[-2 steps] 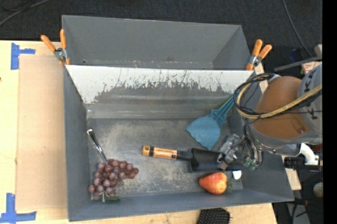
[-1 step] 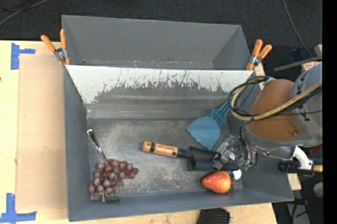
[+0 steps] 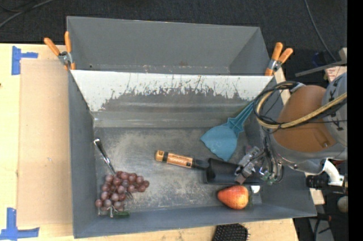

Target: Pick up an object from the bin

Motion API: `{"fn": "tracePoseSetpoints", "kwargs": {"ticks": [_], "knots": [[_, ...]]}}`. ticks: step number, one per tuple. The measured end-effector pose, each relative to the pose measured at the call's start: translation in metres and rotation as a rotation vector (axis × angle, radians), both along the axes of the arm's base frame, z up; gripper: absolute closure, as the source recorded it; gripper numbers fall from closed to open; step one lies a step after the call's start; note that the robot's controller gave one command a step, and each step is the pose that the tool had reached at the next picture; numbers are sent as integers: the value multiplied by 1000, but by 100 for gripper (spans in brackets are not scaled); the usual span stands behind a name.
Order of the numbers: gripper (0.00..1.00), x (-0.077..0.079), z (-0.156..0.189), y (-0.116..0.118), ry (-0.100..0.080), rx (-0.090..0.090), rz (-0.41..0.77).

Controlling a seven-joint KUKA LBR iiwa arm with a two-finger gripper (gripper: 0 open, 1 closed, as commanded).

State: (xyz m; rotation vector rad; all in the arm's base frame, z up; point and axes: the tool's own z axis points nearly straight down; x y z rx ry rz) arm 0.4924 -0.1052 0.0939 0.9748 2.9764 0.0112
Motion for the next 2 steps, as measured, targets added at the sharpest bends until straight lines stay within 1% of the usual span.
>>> {"fn": "tracePoseSetpoints", "kwargs": {"ticks": [1, 2], "knots": [[100, 1, 3, -1, -2, -1, -3], [100, -4, 18, -7, -2, 0, -17]]}}
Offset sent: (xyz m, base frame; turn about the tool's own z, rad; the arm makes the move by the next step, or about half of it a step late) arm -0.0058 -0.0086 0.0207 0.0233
